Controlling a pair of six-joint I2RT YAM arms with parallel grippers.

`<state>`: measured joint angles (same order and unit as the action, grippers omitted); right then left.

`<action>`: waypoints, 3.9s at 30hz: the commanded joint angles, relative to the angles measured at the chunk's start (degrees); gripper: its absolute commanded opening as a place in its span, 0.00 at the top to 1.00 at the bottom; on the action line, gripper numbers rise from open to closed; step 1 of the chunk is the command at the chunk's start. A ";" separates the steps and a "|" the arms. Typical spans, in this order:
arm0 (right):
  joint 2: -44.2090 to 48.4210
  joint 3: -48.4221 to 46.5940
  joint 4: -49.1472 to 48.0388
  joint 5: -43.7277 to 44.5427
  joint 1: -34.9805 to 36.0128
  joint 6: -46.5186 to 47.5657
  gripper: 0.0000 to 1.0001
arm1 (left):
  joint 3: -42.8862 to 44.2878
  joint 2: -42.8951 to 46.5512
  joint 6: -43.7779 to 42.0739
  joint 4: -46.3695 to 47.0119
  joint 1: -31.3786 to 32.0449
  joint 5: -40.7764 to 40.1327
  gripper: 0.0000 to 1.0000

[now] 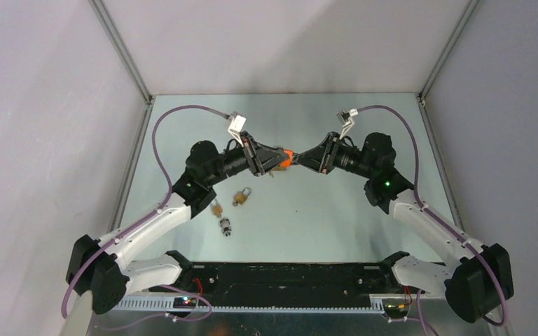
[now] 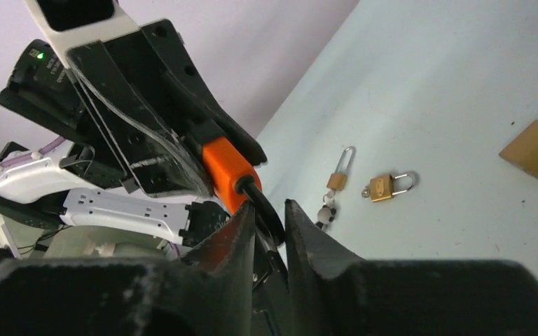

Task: Lock with the key
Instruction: Lock the lock.

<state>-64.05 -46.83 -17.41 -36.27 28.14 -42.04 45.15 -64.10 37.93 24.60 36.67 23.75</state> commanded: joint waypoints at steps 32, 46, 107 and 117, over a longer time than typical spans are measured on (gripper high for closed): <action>8.19 3.92 -10.61 32.62 4.86 -5.99 0.24 | 5.92 -1.27 32.02 13.25 1.91 -12.34 1.00; 6.48 4.98 -13.78 43.03 10.18 -9.71 0.30 | 1.92 -2.87 33.80 25.88 4.62 -17.56 1.00; 10.08 0.78 -17.11 15.83 4.68 -3.08 1.00 | -1.05 5.31 2.21 8.14 -3.71 17.98 0.26; 10.01 0.77 -16.46 13.18 4.48 -2.88 1.00 | 0.19 1.25 -2.96 3.29 -3.89 23.57 0.34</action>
<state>-54.83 -42.87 -30.30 -21.12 32.95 -45.08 42.78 -62.92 40.40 30.68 33.23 43.64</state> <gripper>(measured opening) 0.046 0.680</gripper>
